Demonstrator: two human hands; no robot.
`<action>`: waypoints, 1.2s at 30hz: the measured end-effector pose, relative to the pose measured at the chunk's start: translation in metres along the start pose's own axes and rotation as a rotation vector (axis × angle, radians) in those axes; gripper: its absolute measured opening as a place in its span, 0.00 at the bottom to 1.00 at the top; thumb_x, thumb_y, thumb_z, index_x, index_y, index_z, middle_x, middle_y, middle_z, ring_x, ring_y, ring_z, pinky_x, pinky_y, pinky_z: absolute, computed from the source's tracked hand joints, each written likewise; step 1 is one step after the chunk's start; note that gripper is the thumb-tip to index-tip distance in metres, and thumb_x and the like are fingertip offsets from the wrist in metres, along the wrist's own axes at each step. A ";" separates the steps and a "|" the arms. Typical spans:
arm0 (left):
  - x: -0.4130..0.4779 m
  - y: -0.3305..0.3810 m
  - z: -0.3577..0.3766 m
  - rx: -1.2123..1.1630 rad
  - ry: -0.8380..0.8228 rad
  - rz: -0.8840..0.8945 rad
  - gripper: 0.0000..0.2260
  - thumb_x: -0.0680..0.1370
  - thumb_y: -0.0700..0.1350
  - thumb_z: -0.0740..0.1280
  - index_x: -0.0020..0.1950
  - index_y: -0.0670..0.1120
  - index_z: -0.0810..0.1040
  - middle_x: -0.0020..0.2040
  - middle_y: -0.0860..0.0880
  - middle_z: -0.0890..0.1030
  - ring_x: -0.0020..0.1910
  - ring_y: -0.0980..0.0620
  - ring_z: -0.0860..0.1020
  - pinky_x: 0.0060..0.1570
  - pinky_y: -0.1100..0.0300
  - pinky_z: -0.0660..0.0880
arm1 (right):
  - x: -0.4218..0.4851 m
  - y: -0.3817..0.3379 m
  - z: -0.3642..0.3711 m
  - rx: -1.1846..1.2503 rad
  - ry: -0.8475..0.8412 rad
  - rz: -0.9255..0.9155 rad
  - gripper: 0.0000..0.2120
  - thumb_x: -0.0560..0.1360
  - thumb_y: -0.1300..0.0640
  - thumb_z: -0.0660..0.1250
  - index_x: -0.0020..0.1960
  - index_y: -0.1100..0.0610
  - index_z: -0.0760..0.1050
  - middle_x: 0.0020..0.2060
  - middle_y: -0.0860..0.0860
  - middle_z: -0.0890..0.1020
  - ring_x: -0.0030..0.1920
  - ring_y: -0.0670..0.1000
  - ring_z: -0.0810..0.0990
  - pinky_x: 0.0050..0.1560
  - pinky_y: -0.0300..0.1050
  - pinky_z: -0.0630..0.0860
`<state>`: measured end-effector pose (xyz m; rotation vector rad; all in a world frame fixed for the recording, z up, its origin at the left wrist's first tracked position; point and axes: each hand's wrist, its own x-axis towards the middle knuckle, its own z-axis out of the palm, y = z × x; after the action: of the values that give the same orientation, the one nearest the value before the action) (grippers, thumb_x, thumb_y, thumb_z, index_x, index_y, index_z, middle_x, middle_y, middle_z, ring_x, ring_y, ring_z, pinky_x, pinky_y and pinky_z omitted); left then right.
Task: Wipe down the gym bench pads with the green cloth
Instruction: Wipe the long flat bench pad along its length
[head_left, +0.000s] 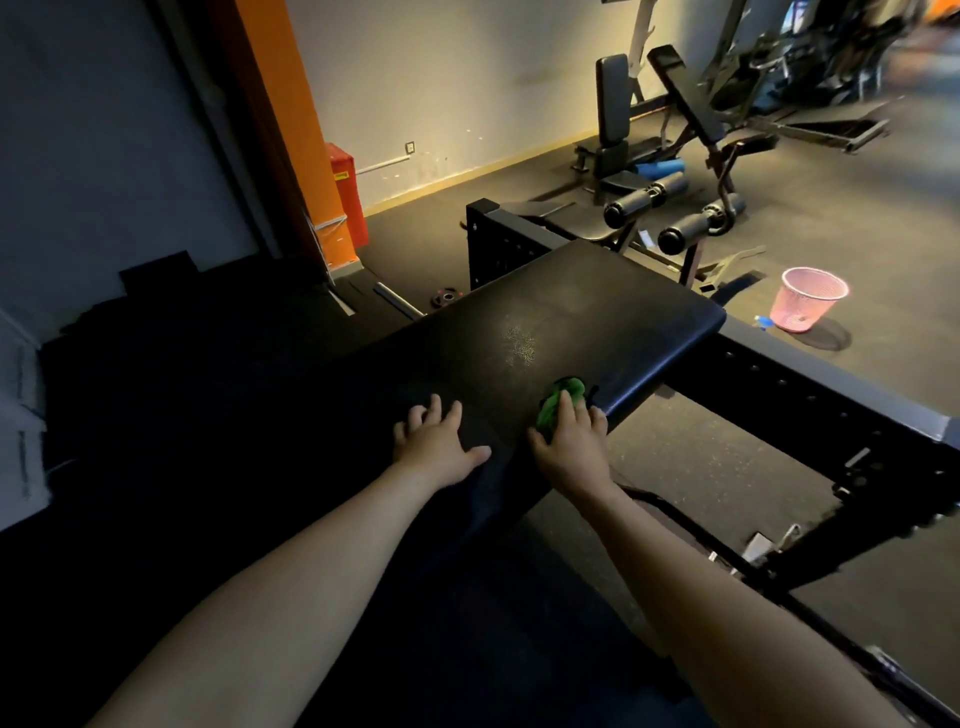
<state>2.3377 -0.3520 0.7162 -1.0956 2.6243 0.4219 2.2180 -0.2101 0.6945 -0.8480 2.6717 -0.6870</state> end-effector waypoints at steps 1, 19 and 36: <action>0.002 -0.003 -0.001 0.018 -0.008 0.016 0.39 0.78 0.68 0.59 0.83 0.53 0.48 0.83 0.46 0.45 0.80 0.41 0.44 0.76 0.40 0.46 | 0.001 -0.008 0.004 -0.002 0.034 -0.014 0.33 0.81 0.49 0.61 0.81 0.58 0.52 0.79 0.57 0.59 0.79 0.61 0.52 0.78 0.55 0.50; 0.038 -0.078 -0.021 0.042 -0.002 0.185 0.52 0.71 0.78 0.58 0.83 0.49 0.43 0.83 0.44 0.43 0.80 0.40 0.44 0.77 0.42 0.47 | 0.029 -0.047 0.029 0.031 0.262 0.192 0.23 0.77 0.64 0.61 0.72 0.60 0.69 0.70 0.58 0.71 0.71 0.60 0.67 0.73 0.56 0.65; 0.051 -0.084 -0.022 -0.036 -0.088 0.239 0.48 0.77 0.61 0.67 0.82 0.45 0.39 0.81 0.43 0.36 0.79 0.38 0.39 0.76 0.39 0.39 | 0.052 -0.138 0.065 0.291 0.011 -0.149 0.21 0.78 0.64 0.65 0.68 0.48 0.76 0.68 0.49 0.77 0.65 0.43 0.73 0.68 0.42 0.72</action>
<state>2.3610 -0.4490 0.7054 -0.7556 2.6867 0.5545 2.2662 -0.3634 0.7041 -0.9678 2.4510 -1.0858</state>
